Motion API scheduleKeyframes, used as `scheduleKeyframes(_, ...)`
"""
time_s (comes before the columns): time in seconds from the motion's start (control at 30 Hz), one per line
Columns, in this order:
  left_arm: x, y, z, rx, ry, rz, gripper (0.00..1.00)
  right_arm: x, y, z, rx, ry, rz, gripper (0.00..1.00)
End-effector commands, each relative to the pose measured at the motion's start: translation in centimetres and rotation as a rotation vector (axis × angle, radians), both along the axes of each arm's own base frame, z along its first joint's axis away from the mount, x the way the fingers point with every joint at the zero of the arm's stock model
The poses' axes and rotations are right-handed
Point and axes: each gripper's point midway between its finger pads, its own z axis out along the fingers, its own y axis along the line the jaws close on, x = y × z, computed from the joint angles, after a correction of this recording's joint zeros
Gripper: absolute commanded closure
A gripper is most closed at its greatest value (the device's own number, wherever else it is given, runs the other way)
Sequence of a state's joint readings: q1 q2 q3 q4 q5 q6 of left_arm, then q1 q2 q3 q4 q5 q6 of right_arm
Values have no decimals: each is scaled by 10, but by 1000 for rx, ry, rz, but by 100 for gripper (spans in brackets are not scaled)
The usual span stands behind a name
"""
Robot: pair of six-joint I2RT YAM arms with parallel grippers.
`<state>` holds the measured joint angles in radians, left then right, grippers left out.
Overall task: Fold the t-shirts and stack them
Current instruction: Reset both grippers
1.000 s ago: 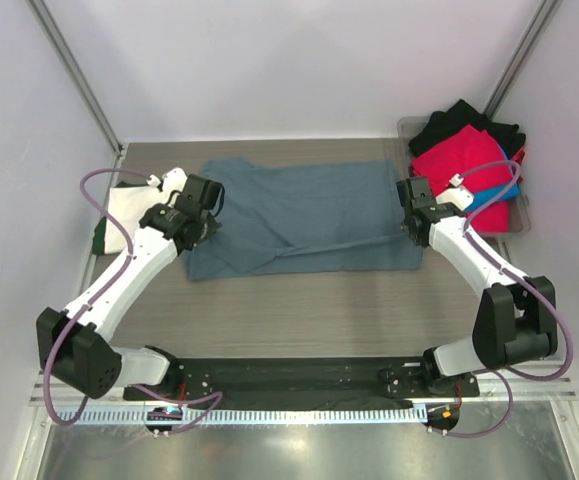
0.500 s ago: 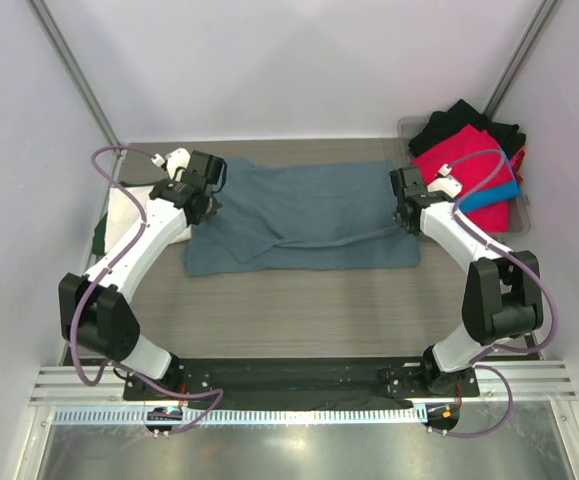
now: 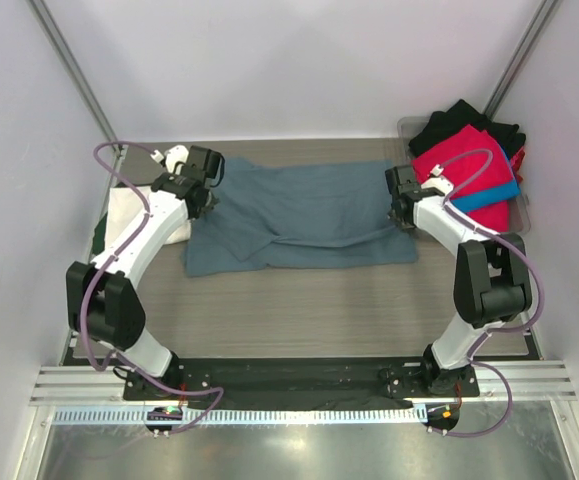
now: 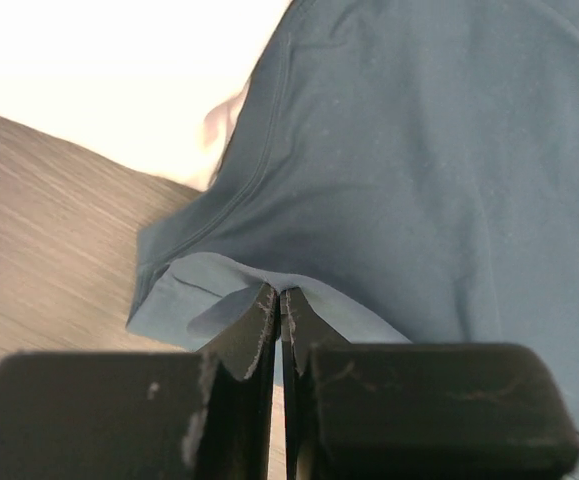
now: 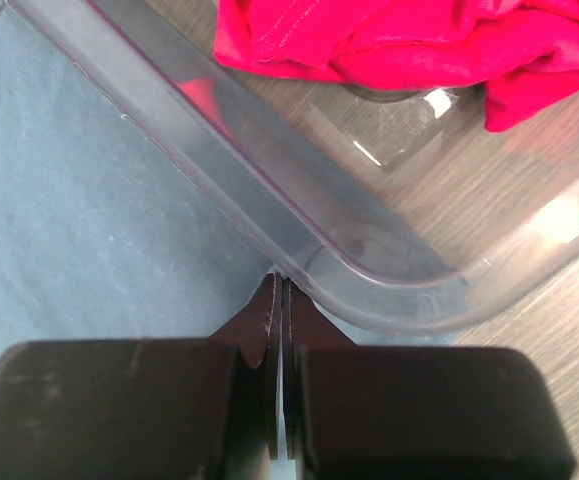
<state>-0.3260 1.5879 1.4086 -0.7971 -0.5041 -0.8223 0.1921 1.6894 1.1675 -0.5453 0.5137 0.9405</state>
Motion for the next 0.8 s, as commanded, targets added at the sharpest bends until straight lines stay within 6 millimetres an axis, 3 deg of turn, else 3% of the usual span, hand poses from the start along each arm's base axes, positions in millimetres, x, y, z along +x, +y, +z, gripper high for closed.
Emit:
scheduleKeyframes(0.0,22,-3,15,-3,-75,-9,96,22,-1,15,-3,-69,-11,99)
scheduleKeyframes(0.23,49,-6,-1,-17,-56,-1,98,35,-10,27,-58,-99,-24,99)
scheduleKeyframes(0.3,57,-4,-13,-16,-28,4,100,38,-11,28,-63,-102,-30,99)
scheduleKeyframes(0.47,71,0,-21,-13,-3,20,100,44,-15,23,-69,-102,-55,98)
scheduleKeyframes(0.53,74,2,-27,-21,7,16,98,48,-14,24,-66,-105,-51,95)
scheduleKeyframes(0.57,78,-4,-26,-42,-2,-5,96,49,-13,21,-67,-98,-49,84)
scheduleKeyframes(0.6,80,-7,-28,-56,-1,-22,87,50,-13,23,-65,-104,-50,72)
scheduleKeyframes(0.67,84,-13,-23,-81,-15,-73,57,50,-13,31,-63,-121,-46,45)
scheduleKeyframes(0.7,84,-15,-18,-85,-27,-82,55,51,-13,36,-63,-131,-38,42)
scheduleKeyframes(0.73,81,-14,-15,-90,-34,-78,49,50,-11,40,-64,-133,-11,40)
scheduleKeyframes(0.77,80,-15,1,-106,-78,-86,38,51,-9,45,-59,-143,6,38)
